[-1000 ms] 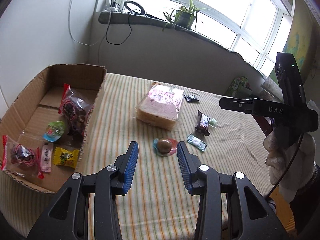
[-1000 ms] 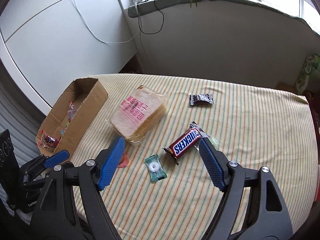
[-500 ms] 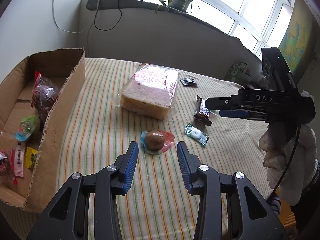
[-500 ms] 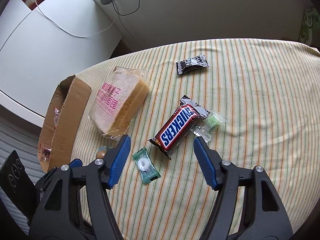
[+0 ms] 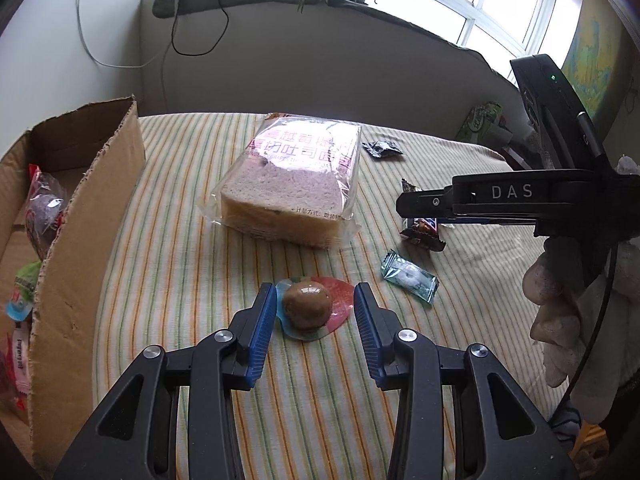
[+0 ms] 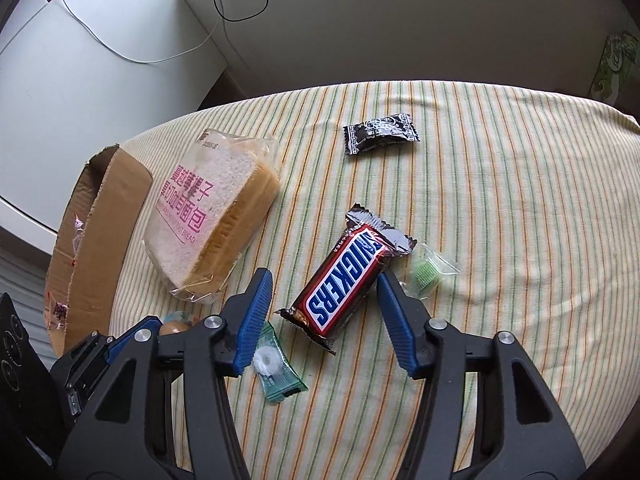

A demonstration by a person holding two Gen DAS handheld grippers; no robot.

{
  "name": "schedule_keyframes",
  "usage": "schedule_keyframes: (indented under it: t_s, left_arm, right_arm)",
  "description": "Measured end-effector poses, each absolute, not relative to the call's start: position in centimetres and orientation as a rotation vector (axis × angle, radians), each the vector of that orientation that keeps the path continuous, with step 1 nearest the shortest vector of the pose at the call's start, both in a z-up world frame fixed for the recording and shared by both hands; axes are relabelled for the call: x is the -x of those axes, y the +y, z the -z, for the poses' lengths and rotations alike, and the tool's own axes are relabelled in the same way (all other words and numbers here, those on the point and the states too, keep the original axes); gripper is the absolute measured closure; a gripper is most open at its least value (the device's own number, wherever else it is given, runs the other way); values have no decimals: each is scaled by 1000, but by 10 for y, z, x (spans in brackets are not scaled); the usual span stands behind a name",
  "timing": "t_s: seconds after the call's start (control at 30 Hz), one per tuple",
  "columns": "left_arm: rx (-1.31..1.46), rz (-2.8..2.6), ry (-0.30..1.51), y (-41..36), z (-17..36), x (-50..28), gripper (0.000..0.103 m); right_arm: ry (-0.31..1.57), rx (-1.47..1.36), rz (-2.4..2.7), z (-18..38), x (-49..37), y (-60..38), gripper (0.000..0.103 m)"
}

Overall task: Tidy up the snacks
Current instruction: 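Close the left tool on the egg candy while the right tool grips the Snickers bar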

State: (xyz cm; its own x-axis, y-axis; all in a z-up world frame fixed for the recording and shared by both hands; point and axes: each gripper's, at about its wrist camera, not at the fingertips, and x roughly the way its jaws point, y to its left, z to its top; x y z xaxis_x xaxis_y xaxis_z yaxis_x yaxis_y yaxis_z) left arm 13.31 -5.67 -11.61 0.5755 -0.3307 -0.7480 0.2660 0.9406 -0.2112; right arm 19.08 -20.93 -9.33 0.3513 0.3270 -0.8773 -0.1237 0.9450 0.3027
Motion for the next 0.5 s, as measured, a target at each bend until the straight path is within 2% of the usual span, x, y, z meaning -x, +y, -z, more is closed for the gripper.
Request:
schedule_keyframes:
  t_s: [0.13, 0.2, 0.33, 0.4, 0.5]
  left_arm:
    - [50, 351, 907, -63, 121, -136, 70]
    - [47, 342, 909, -62, 122, -137, 76]
    - [50, 345, 904, -59, 122, -136, 76]
    - [43, 343, 899, -59, 122, -134, 77]
    - [37, 351, 894, -60, 121, -132, 77]
  right_arm:
    - [1176, -138, -283, 96, -194, -199, 46]
    - [1172, -99, -275, 96, -194, -194, 51]
    - [1164, -14, -263, 97, -192, -183, 60]
    - [1160, 13, -256, 96, -190, -183, 73]
    - [1160, 15, -274, 96, -185, -182, 73]
